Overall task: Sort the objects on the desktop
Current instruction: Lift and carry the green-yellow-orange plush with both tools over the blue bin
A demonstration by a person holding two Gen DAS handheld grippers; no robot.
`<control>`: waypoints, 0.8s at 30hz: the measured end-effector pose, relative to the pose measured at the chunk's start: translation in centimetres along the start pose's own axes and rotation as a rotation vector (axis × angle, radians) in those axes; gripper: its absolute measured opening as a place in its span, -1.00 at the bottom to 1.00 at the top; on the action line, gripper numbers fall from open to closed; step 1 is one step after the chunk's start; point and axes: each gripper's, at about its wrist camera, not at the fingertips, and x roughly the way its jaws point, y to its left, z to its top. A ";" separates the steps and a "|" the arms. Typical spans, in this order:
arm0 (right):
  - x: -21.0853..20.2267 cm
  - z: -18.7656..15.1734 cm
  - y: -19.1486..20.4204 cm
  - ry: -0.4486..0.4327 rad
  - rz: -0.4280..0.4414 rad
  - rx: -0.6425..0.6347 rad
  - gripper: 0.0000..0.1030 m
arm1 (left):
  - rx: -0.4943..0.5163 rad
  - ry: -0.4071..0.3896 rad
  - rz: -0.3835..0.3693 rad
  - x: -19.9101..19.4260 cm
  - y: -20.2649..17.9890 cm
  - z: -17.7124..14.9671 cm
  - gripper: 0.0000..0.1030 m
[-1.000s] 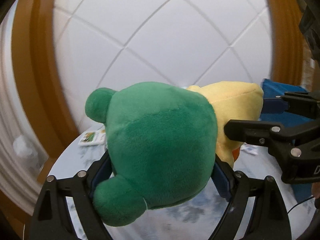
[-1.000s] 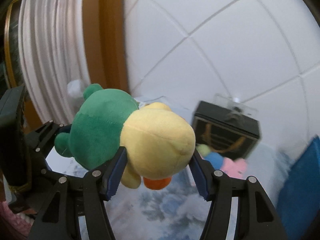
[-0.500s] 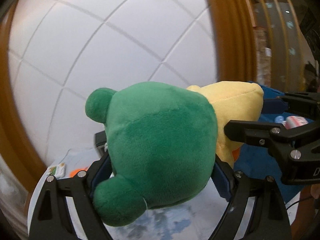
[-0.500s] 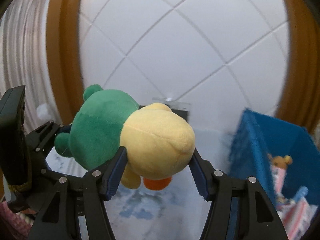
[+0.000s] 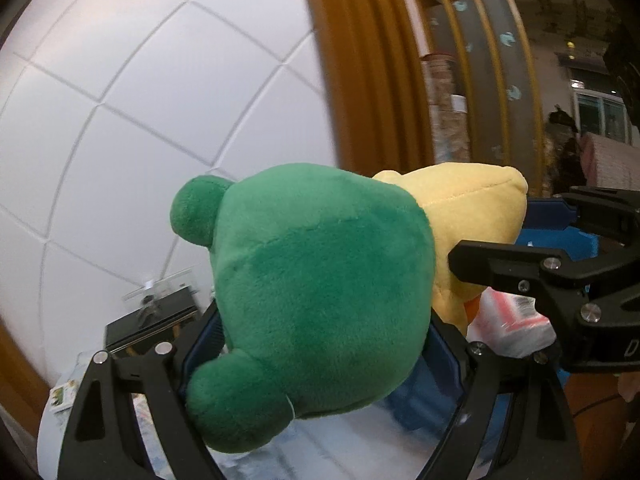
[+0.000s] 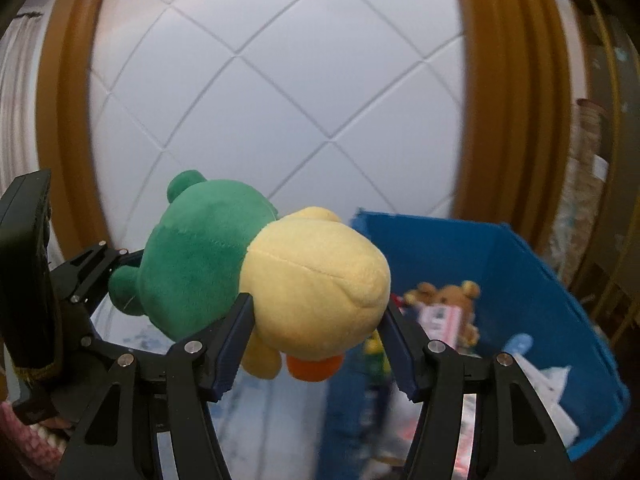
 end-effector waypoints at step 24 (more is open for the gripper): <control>-0.2 -4.1 -18.5 0.059 -0.075 0.204 0.30 | 0.114 0.172 -0.124 12.0 -14.6 5.2 0.80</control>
